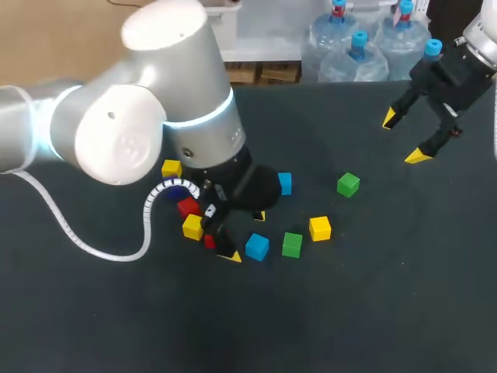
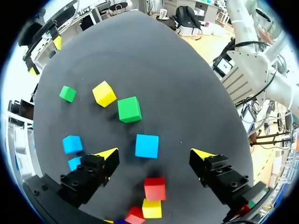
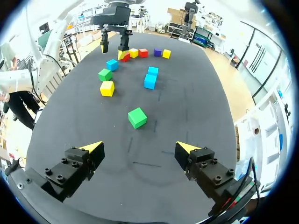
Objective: Place the blue cubes, place green cubes on the blue cubes, place the yellow cubes on the green cubes, then place the red cubes on the yellow cubes, and place purple cube on the red cubes.
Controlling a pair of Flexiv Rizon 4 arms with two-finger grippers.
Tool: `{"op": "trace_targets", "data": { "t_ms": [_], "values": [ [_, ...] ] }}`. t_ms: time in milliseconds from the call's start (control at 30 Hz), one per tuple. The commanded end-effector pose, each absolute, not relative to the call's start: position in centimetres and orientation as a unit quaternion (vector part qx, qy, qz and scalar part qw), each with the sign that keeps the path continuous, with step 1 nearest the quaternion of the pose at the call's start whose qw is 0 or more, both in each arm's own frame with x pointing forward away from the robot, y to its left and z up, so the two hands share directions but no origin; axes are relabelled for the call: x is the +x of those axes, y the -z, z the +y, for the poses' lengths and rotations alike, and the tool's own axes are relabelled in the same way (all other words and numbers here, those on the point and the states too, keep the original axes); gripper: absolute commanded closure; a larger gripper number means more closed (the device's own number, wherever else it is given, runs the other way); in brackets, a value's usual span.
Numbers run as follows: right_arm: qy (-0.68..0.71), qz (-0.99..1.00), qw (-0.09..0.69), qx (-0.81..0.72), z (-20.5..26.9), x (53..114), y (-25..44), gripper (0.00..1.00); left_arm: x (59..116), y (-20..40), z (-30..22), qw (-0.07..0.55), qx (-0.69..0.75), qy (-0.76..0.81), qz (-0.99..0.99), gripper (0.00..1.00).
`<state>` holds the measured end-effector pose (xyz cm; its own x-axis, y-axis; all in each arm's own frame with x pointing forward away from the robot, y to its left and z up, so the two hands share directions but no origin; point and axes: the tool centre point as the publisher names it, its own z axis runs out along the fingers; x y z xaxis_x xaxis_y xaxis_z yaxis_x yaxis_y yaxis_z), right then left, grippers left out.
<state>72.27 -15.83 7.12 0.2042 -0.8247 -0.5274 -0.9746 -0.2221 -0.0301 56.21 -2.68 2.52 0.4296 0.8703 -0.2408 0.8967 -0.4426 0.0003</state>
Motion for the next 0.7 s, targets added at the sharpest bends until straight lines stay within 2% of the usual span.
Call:
{"op": "trace_targets", "data": {
  "t_ms": [33, 700],
  "values": [
    [-0.206, 0.596, 0.183, -0.754, -15.8, 72.3, -7.1, 0.0, 56.7, -1.7, -3.4, 0.054, 0.845, 0.107, 0.52, 0.0],
    [-0.206, 0.596, 0.183, -0.754, -15.8, 72.3, -7.1, 0.0, 56.8, -0.4, -3.7, 0.047, 0.854, 0.113, 0.506, 0.0]
  ]
}}
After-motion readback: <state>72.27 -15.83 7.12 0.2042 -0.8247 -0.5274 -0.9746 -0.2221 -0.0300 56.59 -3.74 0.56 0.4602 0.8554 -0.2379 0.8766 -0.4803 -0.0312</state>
